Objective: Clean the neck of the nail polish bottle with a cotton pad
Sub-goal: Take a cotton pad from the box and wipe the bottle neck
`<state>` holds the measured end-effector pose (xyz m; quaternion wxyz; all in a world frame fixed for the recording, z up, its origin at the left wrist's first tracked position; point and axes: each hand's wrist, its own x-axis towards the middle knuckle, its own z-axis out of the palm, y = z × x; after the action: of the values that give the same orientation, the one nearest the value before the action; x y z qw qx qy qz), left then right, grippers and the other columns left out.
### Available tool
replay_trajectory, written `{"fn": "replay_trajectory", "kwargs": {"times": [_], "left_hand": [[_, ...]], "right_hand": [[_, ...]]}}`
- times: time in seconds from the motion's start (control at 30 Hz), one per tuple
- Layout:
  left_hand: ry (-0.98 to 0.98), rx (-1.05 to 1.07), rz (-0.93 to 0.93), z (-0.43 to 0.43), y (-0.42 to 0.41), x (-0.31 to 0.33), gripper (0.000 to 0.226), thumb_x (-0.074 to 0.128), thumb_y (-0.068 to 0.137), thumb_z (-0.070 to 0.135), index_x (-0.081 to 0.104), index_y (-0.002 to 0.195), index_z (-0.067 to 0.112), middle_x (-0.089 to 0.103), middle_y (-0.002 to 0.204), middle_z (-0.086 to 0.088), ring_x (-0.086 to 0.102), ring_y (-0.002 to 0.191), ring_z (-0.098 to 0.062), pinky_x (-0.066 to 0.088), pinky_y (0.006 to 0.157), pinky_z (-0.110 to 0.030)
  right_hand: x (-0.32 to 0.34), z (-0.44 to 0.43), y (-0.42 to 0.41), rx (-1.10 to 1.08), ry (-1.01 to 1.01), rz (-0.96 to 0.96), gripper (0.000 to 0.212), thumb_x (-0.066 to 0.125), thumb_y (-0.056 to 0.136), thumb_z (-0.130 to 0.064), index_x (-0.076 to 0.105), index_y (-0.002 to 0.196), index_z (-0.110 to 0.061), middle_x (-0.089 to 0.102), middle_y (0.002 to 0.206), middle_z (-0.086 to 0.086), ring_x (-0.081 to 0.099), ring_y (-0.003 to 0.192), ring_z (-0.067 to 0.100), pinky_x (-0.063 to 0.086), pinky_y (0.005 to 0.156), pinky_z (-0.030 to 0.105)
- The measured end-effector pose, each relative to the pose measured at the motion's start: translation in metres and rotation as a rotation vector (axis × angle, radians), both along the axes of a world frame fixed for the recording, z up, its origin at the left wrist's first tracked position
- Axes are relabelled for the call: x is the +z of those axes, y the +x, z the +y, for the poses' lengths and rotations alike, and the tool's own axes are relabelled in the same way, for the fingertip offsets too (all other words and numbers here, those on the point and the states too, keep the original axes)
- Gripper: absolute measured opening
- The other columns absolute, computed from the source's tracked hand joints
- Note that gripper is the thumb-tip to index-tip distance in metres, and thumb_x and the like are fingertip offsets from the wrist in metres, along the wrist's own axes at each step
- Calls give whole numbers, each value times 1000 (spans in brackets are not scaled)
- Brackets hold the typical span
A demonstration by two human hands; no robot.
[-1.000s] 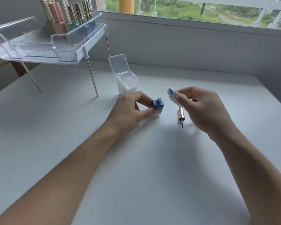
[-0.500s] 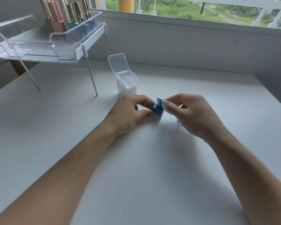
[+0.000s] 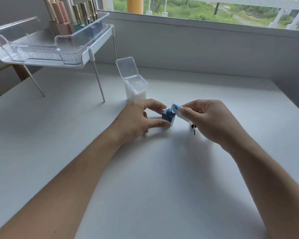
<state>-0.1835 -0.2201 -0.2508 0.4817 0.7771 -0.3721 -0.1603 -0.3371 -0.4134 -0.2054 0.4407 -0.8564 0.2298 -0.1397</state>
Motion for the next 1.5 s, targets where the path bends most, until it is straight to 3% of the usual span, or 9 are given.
{"fn": "replay_trajectory", "kwargs": {"times": [0.17,0.33,0.47,0.57,0.8,1.07,1.2,1.33,1.5], "left_hand": [[-14,52,-95,-5,-7,-3,50,103,76,47,73,113,30,79,110,12,49,59,-15,47,54,-22],[-35,42,-48,-5,-8,-1,35,98,85,35,76,110,25,81,102,16,56,54,-14,50,52,-25],[-28,20,-11,-2,-6,3,32,93,93,28,77,120,24,81,116,17,64,53,-12,47,50,-14],[-17,21,10,-1,-6,6,40,92,94,24,73,129,23,80,123,14,66,56,-12,43,47,-10],[-42,58,10,-7,-11,0,37,98,87,36,77,117,27,80,111,23,61,56,-10,52,55,-17],[-68,55,35,-8,-8,-2,48,99,86,25,70,124,21,82,111,15,58,53,-16,57,52,-29],[-72,59,28,-8,-8,-2,46,99,85,26,71,120,21,83,109,15,56,53,-20,54,50,-30],[-75,63,33,-8,-9,-2,46,100,85,26,71,120,21,83,109,18,55,53,-19,54,50,-31],[-65,66,44,-8,-9,-1,47,98,87,25,70,123,20,83,113,15,54,52,-17,52,49,-28]], "right_hand": [[-2,2,0,12,7,13,27,76,99,-56,86,93,-32,79,78,-19,57,56,-1,45,58,23],[-1,2,-1,26,17,24,29,76,98,-59,87,94,-33,82,86,-13,56,61,4,45,63,29],[-2,1,-1,36,17,15,29,76,97,-59,87,94,-32,82,87,-6,55,61,7,45,57,24],[-2,-1,0,14,19,-18,26,77,98,-57,85,93,-32,78,78,-20,56,57,6,42,46,10],[-9,3,3,-16,-20,-105,32,73,99,-64,84,105,-34,78,94,-16,63,64,-7,48,55,12],[-17,8,7,13,-46,-88,22,70,104,-54,84,107,-38,82,105,-14,67,78,5,47,62,25],[-16,6,8,11,-34,-76,21,70,105,-49,86,108,-35,81,96,-16,66,73,-6,44,63,19],[-13,6,7,12,-16,-73,22,71,106,-46,88,106,-31,75,83,-17,62,58,-12,39,50,7],[-8,2,5,15,16,-39,24,76,101,-50,87,97,-29,78,81,-13,59,51,-5,42,52,15]]}}
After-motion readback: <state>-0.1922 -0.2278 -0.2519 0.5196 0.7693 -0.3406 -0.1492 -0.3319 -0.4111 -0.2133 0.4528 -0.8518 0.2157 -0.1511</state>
